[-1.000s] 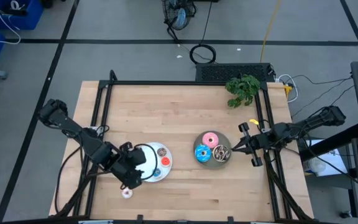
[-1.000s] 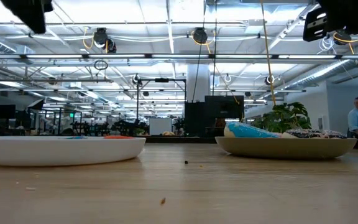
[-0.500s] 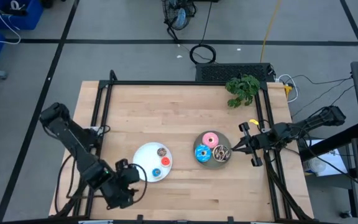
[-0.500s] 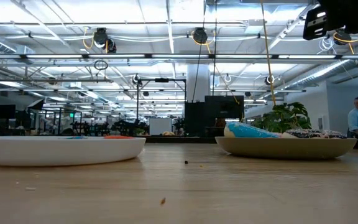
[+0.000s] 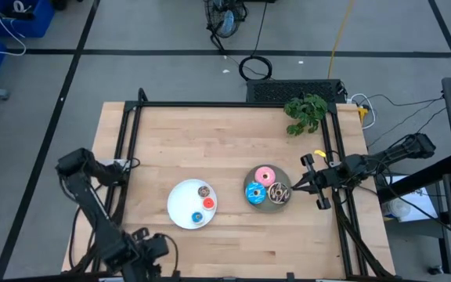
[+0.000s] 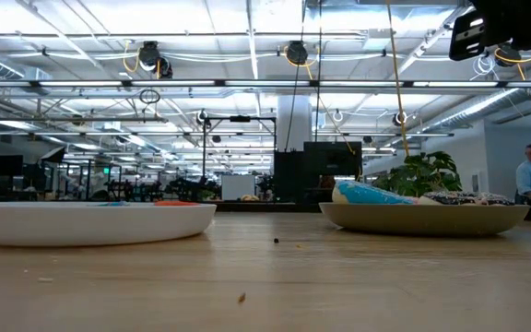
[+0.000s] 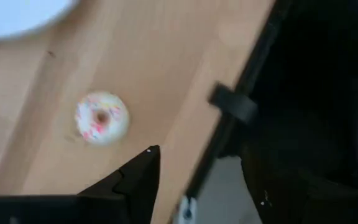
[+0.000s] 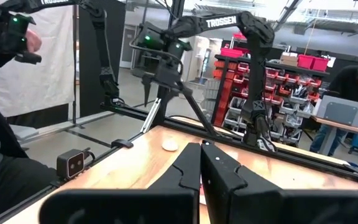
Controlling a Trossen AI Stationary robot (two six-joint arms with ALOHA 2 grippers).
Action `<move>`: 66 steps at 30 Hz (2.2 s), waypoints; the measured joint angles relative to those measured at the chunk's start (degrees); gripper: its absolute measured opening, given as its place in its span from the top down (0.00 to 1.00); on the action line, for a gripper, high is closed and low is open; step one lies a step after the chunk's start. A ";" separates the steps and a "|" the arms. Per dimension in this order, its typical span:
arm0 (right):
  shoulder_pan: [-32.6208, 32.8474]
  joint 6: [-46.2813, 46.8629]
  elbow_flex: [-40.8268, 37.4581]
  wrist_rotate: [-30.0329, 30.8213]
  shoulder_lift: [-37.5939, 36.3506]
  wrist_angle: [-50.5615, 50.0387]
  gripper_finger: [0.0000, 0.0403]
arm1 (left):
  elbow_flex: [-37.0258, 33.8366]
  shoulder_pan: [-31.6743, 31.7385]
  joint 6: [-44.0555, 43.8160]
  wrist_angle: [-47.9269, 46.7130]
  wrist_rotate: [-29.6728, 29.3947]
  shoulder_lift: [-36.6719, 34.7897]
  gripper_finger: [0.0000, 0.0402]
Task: Pick & Place donuts
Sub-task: Put the small white donut on the white plate
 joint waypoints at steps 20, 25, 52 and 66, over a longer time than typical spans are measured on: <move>0.00 -0.49 -0.37 0.04 0.02 0.10 1.00 | 7.37 -2.00 10.72 -6.38 -3.62 7.69 0.98; 0.00 -0.63 -0.39 0.02 0.00 0.55 1.00 | 7.13 -1.72 10.41 -8.69 -4.29 8.56 0.93; 0.00 -1.31 -0.46 0.04 0.02 0.51 1.00 | -11.48 -0.56 5.80 3.05 1.00 8.52 0.53; -0.01 -1.75 -0.50 0.04 0.01 0.51 1.00 | -11.56 0.79 6.15 3.81 -0.48 9.03 0.65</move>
